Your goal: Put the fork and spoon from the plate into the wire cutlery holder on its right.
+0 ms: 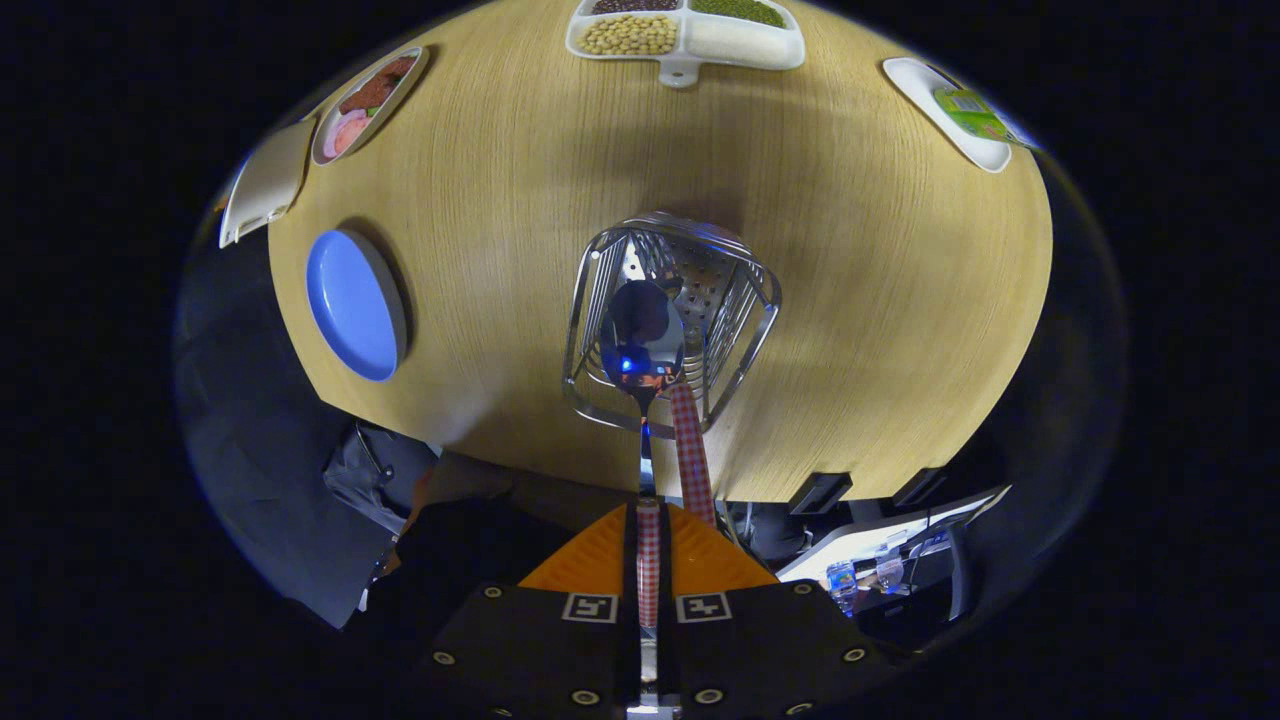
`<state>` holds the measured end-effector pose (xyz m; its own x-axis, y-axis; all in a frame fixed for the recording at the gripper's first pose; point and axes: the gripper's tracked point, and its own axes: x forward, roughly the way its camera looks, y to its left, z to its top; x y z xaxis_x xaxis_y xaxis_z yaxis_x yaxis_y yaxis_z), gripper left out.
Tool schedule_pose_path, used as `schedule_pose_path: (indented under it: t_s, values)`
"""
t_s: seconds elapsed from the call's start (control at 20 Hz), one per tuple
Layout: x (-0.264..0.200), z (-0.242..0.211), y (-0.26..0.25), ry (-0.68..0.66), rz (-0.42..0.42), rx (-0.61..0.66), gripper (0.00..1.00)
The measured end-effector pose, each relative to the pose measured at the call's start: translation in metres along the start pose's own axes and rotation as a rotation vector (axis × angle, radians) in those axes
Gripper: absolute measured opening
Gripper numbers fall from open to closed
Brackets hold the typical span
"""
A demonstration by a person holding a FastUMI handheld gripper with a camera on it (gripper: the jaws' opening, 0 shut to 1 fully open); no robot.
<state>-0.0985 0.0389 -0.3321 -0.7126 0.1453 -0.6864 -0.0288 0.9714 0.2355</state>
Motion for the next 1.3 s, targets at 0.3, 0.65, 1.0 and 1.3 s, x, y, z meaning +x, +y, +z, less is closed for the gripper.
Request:
schedule_pose_path:
  t_s: [0.3, 0.65, 1.0, 1.3]
  values:
    - [-0.004, 0.016, 0.012, 0.012, 0.059, 0.038, 0.08]
    - [-0.022, 0.020, 0.014, -0.120, 0.128, 0.066, 0.32]
    - [-0.070, 0.019, 0.008, -0.505, 0.201, 0.106, 0.73]
    - [-0.118, 0.025, -0.007, -0.952, 0.186, 0.101, 0.93]
